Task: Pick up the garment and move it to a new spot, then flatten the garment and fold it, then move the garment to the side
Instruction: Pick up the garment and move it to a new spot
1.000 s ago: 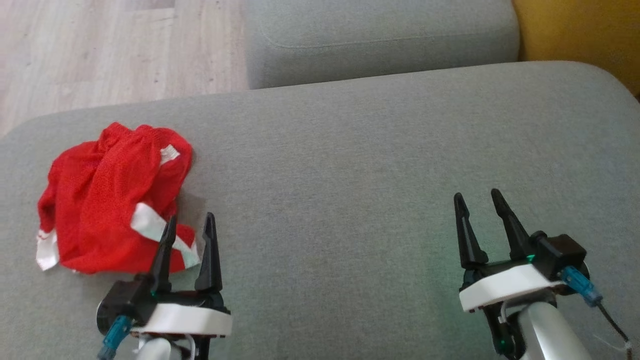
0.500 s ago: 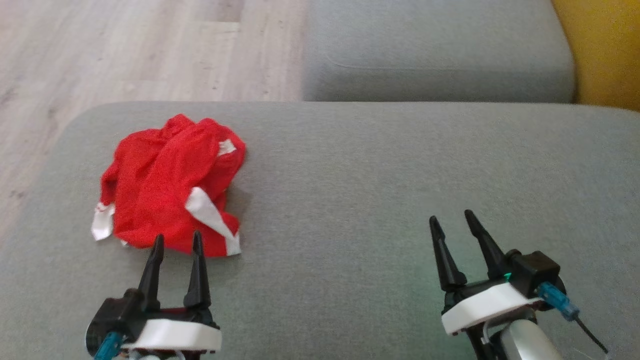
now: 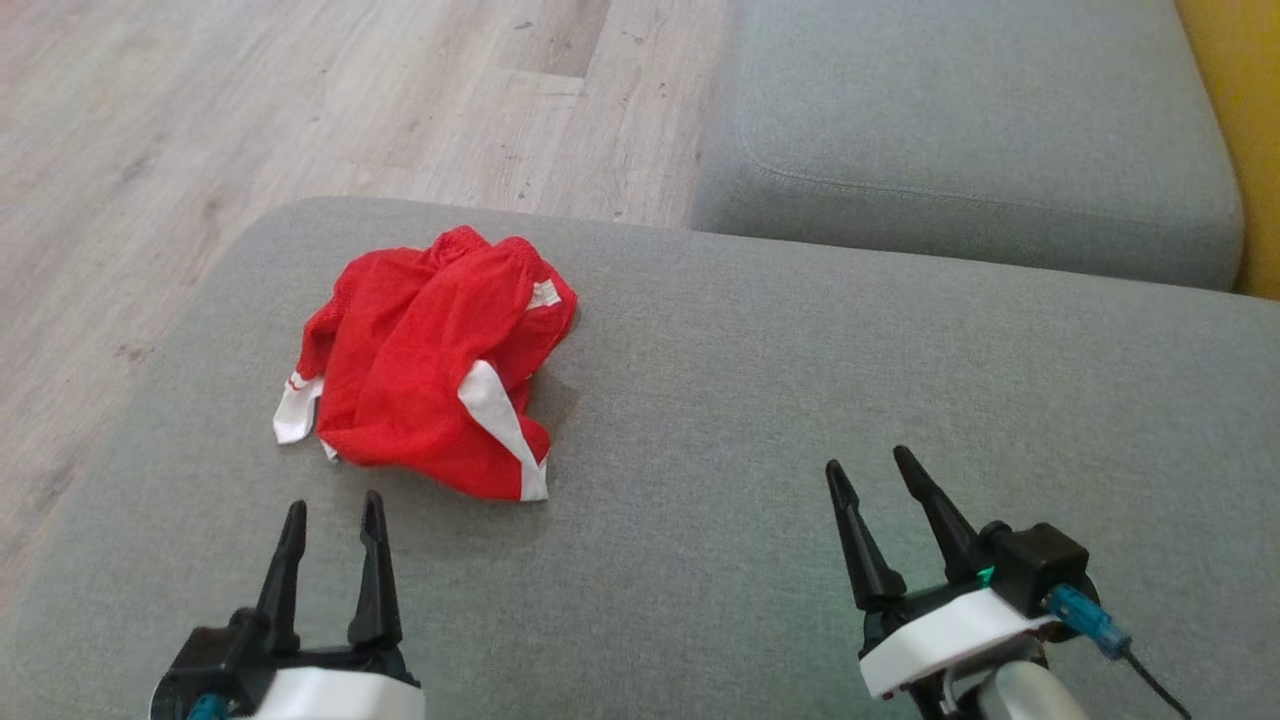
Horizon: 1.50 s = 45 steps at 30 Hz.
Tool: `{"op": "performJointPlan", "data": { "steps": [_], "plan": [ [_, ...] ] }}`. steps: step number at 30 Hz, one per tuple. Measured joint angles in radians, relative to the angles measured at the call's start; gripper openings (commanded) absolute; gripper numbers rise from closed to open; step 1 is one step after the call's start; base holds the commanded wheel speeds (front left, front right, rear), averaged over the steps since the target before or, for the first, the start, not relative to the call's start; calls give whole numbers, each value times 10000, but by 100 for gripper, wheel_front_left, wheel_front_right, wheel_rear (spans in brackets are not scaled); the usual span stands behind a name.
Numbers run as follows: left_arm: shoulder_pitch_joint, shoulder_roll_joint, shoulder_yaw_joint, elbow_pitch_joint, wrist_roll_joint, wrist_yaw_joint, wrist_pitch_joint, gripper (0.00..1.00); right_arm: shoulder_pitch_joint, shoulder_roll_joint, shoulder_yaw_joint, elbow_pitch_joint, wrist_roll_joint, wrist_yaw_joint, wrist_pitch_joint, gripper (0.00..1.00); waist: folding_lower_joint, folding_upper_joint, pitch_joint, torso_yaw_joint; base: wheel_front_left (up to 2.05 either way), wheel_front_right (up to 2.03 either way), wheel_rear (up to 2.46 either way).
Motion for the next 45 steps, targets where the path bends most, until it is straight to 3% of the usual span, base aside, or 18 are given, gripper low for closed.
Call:
{"op": "performJointPlan", "data": {
  "steps": [8, 16, 26, 37, 38, 39, 45],
  "plan": [
    [-66, 153, -190, 217, 665, -174, 0, 100, 106, 0, 48, 33, 161, 0, 0, 100, 0, 0, 70, -32, 0, 0, 0],
    [-2474, 1425, -1287, 1406, 815, -276, 596, 100, -70, 0, -199, -105, 92, 0, 0, 100, 1, 0, 756, -329, 0, 0, 0],
    [-6208, 3064, -3929, 2788, -353, -337, 2719, 100, -967, -12, -642, -395, -90, 0, 0, 100, 4, 0, 2244, -846, 0, 0, 0],
    [-7392, 3701, -5206, 4433, -1308, -339, 3312, 100, -1500, -21, -734, -520, -86, 0, 0, 100, 3, 0, 3211, -1659, 0, 0, 0],
    [-7406, 3735, -5237, 4539, -1371, -339, 3292, 18, -1522, -21, -750, -525, -86, 0, 0, 100, 3, 0, 3239, -1730, 0, 0, 0],
    [-7415, 3768, -5248, 4629, -1450, -339, 3198, 0, -1522, -21, -765, -533, -86, 0, 0, 100, 2, 0, 3251, -1793, 0, 0, 0],
    [-7447, 3804, -5254, 4725, -1870, -309, 1586, 0, -1519, -25, -777, -491, -38, 0, 0, 100, 1, 0, 2926, -2030, 0, 0, 0]
  ]
}}
